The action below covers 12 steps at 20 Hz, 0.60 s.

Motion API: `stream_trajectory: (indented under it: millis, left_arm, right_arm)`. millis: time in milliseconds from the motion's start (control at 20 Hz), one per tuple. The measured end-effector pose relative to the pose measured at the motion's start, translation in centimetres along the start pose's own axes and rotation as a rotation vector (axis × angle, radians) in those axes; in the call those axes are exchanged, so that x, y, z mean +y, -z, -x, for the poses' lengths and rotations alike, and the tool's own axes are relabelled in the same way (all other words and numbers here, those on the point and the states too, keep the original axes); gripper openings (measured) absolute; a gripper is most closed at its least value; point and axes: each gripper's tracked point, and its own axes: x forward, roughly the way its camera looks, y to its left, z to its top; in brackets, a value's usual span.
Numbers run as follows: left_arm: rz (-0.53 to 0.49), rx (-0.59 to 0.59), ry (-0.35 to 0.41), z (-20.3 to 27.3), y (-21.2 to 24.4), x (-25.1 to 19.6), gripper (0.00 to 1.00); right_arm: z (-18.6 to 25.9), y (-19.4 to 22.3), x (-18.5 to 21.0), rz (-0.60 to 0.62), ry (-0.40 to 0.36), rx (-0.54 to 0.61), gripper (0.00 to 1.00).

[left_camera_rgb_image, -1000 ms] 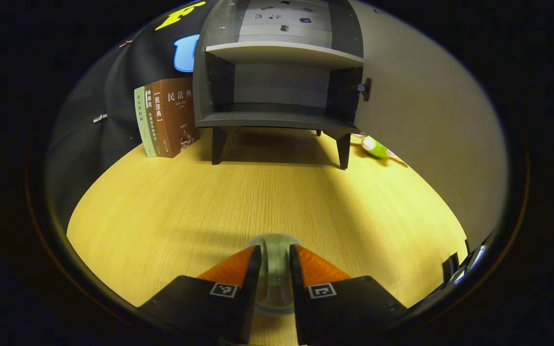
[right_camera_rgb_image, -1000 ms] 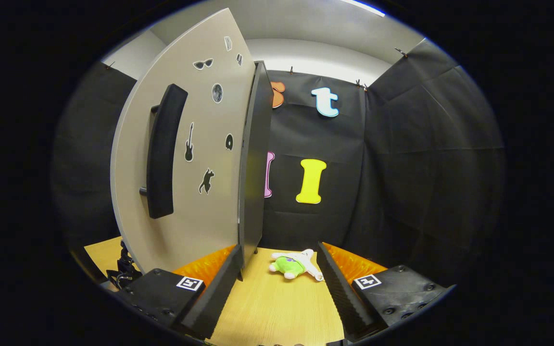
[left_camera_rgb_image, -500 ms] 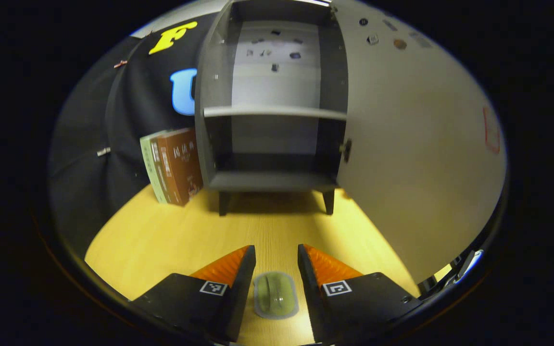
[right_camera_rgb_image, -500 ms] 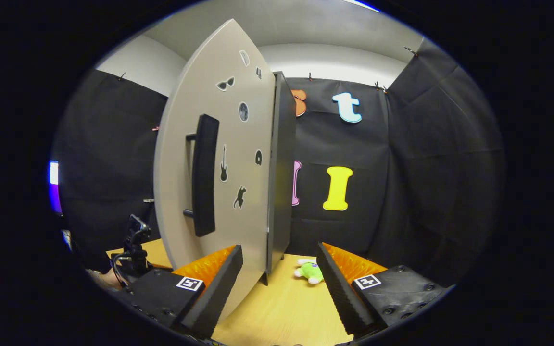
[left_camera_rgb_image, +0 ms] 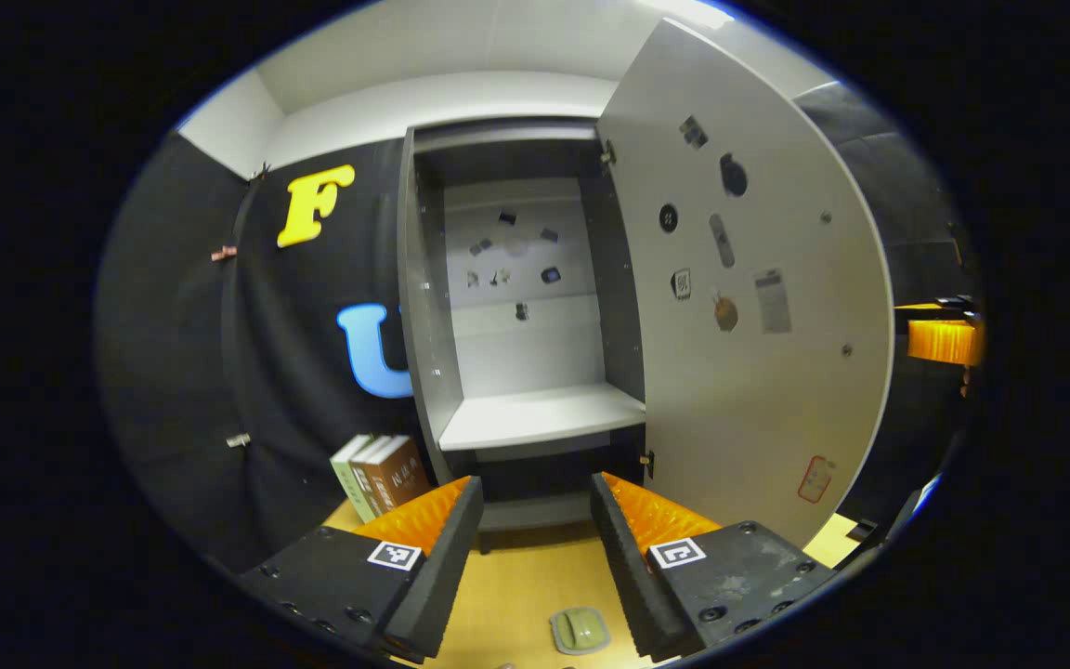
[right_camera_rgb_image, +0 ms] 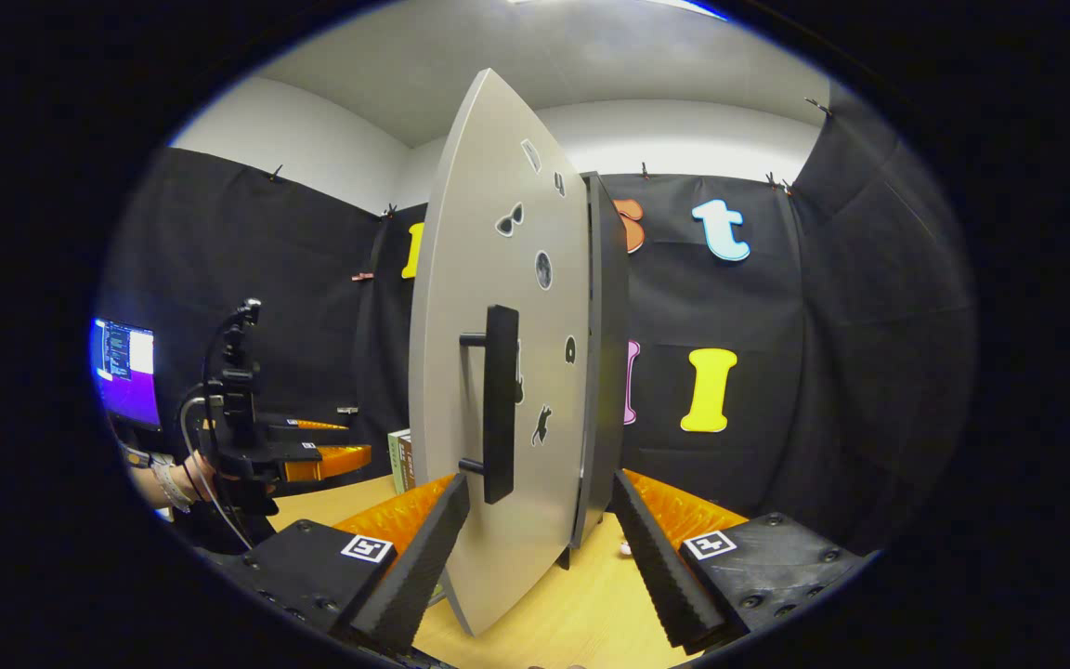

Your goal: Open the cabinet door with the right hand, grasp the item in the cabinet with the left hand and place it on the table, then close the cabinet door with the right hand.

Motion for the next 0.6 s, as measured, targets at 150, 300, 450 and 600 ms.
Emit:
stream_trajectory:
  millis: [150, 300, 450, 600]
  left_arm:
    - [0.024, -0.052, 0.021, 1.1, -1.7, -0.8, 0.76]
    - [0.083, -0.083, 0.034, 2.7, -2.9, -1.0, 0.99]
    - [0.111, -0.106, 0.029, 4.6, -5.1, 0.0, 0.96]
    - [0.142, -0.097, 0.045, 5.8, -7.2, 1.7, 0.99]
  right_arm:
    - [-0.6, -0.2, 0.5, -0.001, -0.020, -0.005, 0.98]
    - [-1.3, -0.6, 1.0, -0.005, -0.040, -0.012, 0.98]
    - [-1.9, -0.6, 1.7, -0.009, -0.062, -0.019, 0.97]
    - [-2.2, -0.6, 2.2, 0.006, -0.063, -0.013, 0.98]
